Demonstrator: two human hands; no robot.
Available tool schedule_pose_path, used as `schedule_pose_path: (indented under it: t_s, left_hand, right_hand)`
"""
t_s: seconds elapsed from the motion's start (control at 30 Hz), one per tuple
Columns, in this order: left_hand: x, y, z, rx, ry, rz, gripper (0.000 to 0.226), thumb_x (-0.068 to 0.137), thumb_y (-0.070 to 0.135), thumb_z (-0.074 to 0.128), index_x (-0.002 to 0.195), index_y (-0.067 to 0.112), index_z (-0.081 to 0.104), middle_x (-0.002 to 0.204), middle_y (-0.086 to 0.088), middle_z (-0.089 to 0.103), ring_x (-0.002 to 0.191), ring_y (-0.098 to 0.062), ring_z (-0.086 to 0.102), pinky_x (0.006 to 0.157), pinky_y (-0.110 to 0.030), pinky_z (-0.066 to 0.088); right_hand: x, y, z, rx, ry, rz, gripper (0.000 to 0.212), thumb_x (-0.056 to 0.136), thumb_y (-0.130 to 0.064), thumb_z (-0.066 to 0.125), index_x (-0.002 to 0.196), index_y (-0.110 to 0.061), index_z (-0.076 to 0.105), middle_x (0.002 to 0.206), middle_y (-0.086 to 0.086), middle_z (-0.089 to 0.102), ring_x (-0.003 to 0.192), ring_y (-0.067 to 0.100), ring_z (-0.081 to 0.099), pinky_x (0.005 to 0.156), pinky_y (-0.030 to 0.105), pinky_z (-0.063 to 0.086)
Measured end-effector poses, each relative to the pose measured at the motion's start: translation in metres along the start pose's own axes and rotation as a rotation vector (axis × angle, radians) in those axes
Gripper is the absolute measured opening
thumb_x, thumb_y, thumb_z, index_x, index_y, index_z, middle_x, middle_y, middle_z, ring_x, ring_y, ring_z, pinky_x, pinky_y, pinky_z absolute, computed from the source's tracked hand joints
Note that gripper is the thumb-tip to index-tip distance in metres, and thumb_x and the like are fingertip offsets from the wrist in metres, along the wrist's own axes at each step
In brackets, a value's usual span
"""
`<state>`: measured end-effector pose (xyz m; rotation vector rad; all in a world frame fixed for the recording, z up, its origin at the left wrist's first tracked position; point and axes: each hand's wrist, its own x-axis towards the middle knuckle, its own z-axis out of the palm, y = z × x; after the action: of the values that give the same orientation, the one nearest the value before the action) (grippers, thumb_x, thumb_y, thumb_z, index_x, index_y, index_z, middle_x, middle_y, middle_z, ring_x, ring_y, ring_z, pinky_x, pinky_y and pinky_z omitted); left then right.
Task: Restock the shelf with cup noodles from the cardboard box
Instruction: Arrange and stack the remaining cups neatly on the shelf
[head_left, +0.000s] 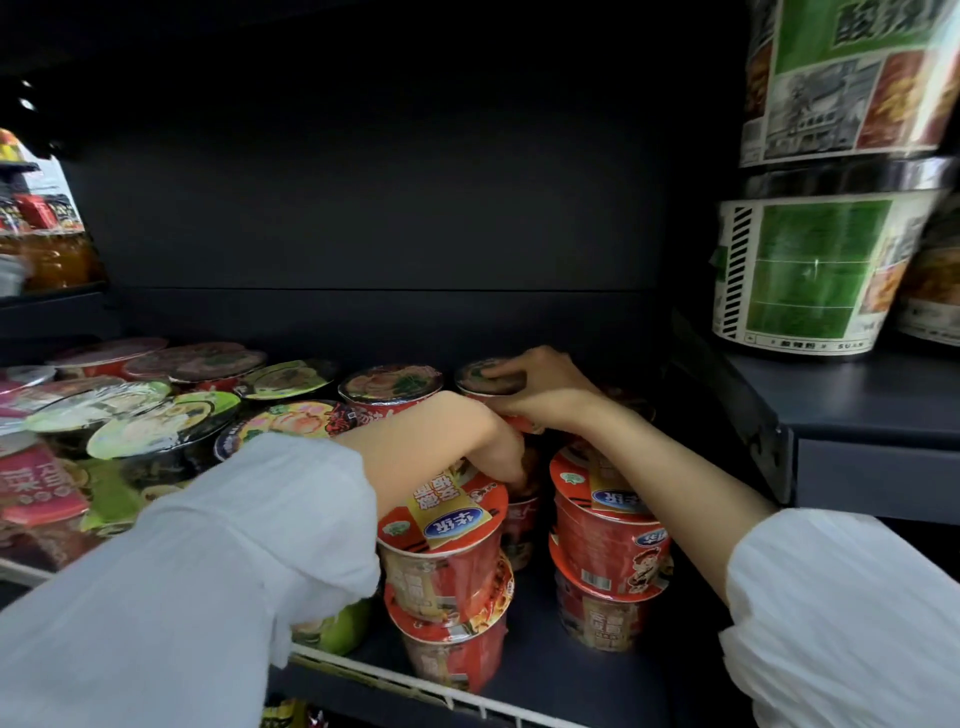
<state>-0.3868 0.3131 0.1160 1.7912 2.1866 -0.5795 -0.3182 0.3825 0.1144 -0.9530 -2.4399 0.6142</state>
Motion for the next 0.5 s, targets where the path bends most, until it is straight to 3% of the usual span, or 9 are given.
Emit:
schedule_pose_path:
  t_s: [0.1,0.17,0.27,0.4,0.5]
  left_hand:
    - [-0.013,-0.001,0.000,-0.148,-0.012,-0.010,0.049,0.103,0.031,0.025,0.134,-0.002,0.045,0.135,-0.018,0.050,0.103,-0.024,0.049,0.094,-0.030,0.037]
    - [-0.016,-0.002,0.003,-0.276,-0.009,-0.017,0.051,0.104,0.030,0.022,0.143,0.000,0.033,0.145,-0.017,0.041,0.120,-0.026,0.046,0.100,-0.029,0.033]
    - [-0.020,-0.004,0.006,-0.419,0.006,-0.013,0.053,0.104,0.033,0.020,0.148,0.003,0.021,0.151,-0.015,0.031,0.137,-0.027,0.033,0.109,-0.030,0.026]
    - [-0.018,-0.016,0.009,-0.412,0.016,-0.006,0.055,0.102,0.040,0.025,0.144,0.005,0.033,0.140,-0.015,0.045,0.126,-0.027,0.046,0.107,-0.034,0.033]
    - [-0.014,-0.026,0.016,-0.285,0.087,0.003,0.047,0.097,0.043,0.036,0.125,0.010,0.054,0.120,-0.010,0.059,0.103,-0.024,0.058,0.093,-0.033,0.044]
  right_hand:
    - [-0.008,0.002,-0.004,-0.007,-0.011,-0.004,0.049,0.074,-0.041,0.074,0.122,-0.033,0.062,0.135,0.008,0.048,0.128,0.029,0.042,0.100,0.030,0.040]
    - [-0.015,0.003,-0.007,-0.008,-0.008,-0.005,0.049,0.077,-0.039,0.073,0.124,-0.031,0.061,0.130,0.000,0.051,0.129,0.026,0.042,0.090,0.020,0.039]
    - [-0.024,0.003,-0.010,0.005,0.001,-0.016,0.049,0.077,-0.039,0.073,0.125,-0.029,0.061,0.103,-0.015,0.051,0.120,0.017,0.050,0.075,0.013,0.038]
    - [-0.032,0.006,-0.005,0.018,0.055,-0.003,0.059,0.072,-0.049,0.074,0.127,-0.034,0.057,0.138,0.005,0.041,0.131,0.023,0.040,0.102,0.031,0.040]
    - [-0.041,0.007,0.000,0.048,0.077,0.024,0.060,0.077,-0.050,0.069,0.132,-0.035,0.051,0.144,0.005,0.035,0.136,0.020,0.031,0.102,0.025,0.030]
